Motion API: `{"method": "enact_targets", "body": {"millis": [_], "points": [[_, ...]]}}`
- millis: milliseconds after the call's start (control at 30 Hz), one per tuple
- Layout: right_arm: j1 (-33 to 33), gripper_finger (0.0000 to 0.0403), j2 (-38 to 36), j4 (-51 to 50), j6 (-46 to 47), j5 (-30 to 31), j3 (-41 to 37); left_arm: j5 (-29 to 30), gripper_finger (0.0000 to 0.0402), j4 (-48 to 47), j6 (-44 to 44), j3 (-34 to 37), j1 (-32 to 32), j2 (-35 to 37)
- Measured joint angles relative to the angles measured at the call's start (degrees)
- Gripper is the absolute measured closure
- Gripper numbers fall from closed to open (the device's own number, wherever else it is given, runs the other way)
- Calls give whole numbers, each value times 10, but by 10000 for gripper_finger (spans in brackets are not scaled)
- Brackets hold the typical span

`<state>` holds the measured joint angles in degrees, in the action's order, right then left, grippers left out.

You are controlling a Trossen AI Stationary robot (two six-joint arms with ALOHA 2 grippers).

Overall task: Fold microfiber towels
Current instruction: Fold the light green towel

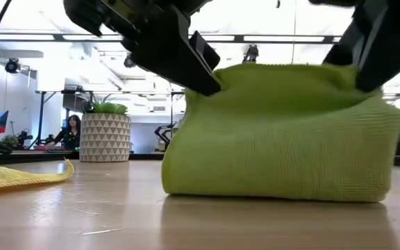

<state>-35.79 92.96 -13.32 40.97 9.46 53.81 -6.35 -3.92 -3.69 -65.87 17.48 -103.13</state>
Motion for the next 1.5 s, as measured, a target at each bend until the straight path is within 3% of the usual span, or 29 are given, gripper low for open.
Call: {"method": "enact_targets", "body": {"millis": [333, 867, 1200, 1500], "points": [[70, 394, -64, 4, -14, 2, -83, 39, 398, -21, -26, 4, -43, 0], [130, 394, -47, -4, -50, -18, -90, 72, 398, -9, -43, 34, -84, -1], [132, 394, -67, -16, -48, -19, -91, 57, 400, -5, -47, 35, -84, 2], [153, 394, -66, -41, -39, 32, -91, 157, 401, -3, -48, 36, -103, 2]]}}
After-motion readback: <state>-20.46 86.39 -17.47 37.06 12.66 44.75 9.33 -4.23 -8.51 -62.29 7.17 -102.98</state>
